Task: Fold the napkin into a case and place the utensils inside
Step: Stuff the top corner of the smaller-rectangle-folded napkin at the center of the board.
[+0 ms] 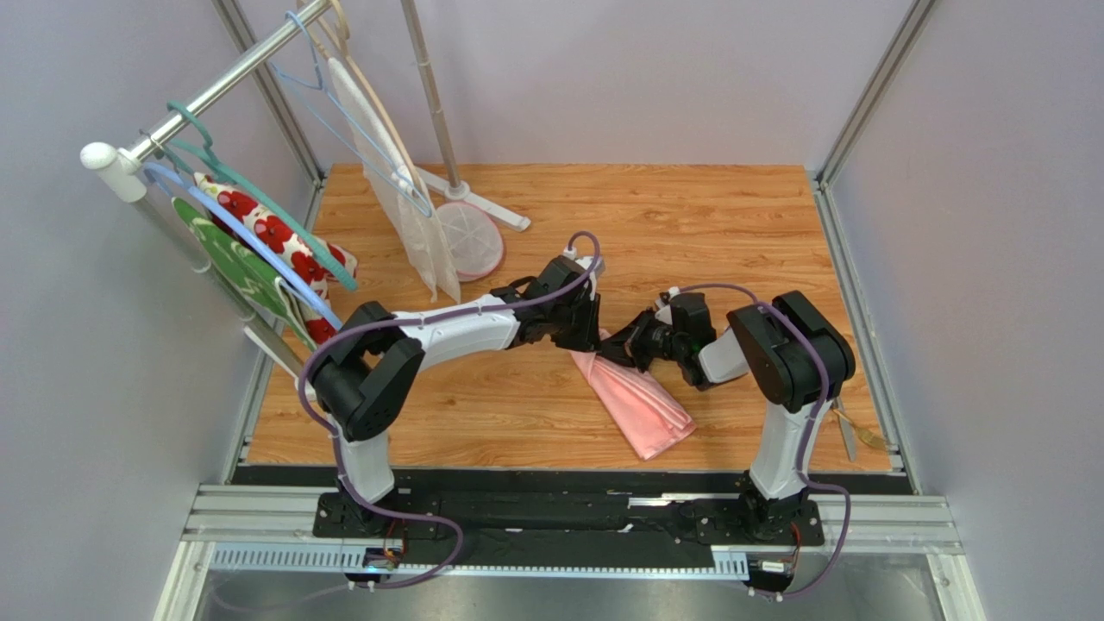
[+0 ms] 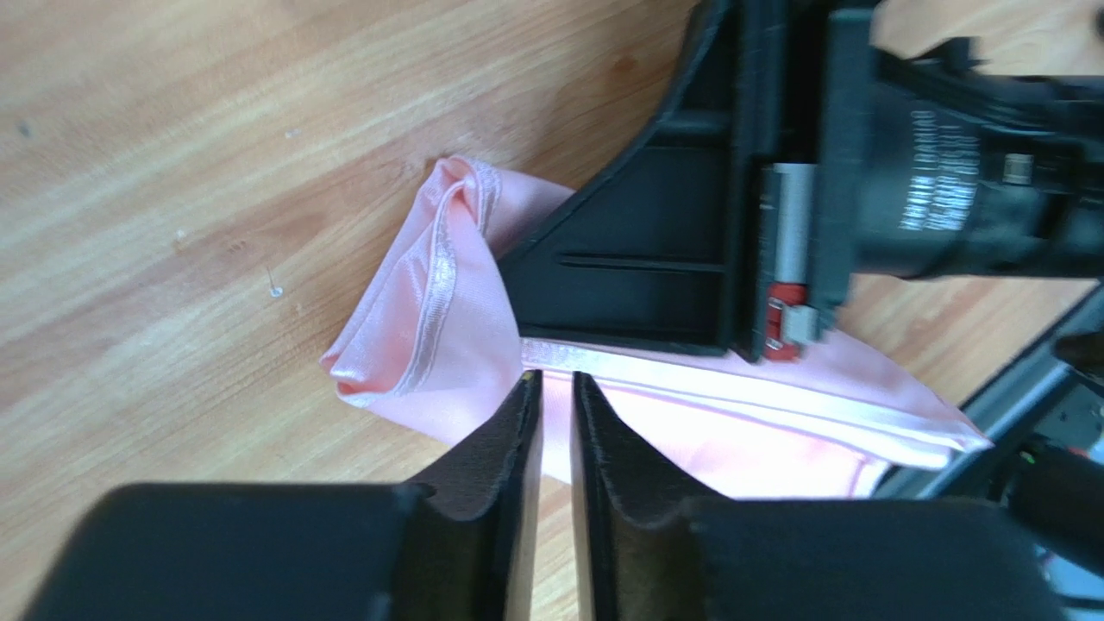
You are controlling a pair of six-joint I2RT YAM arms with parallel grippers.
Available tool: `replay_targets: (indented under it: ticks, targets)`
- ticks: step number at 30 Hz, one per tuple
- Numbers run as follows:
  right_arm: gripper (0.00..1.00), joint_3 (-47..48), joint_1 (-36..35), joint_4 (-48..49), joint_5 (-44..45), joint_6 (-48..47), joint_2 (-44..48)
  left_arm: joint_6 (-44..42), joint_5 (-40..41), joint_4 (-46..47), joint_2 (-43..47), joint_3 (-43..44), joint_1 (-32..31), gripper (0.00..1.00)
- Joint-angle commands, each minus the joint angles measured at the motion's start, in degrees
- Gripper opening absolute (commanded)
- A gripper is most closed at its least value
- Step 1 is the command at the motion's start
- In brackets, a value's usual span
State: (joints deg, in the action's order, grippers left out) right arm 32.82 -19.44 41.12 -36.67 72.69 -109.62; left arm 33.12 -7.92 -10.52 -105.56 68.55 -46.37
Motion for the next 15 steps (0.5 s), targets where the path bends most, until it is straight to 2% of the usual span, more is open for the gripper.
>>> replay_targets:
  ticks: [1, 4, 8, 15]
  targets:
    - [0.00, -1.1, -0.2, -1.2, 3.2, -1.2, -1.5, -0.8, -1.7, 0.1, 5.3, -0.2, 1.4, 0.12]
    - [0.00, -0.9, -0.2, -1.1, 2.9, -1.3, -1.5, -0.8, -1.7, -1.8, 3.8, 1.1, 2.4, 0.01]
    - [0.00, -0.8, -0.2, -1.4, 3.1, -1.4, -1.2, -1.4, -1.5, -4.7, 0.4, 3.9, 3.0, 0.00]
    - [0.00, -0.5, -0.3, -1.8, 3.3, -1.5, -0.9, -1.7, -1.6, -4.0, -4.6, 6.2, 3.0, 0.00]
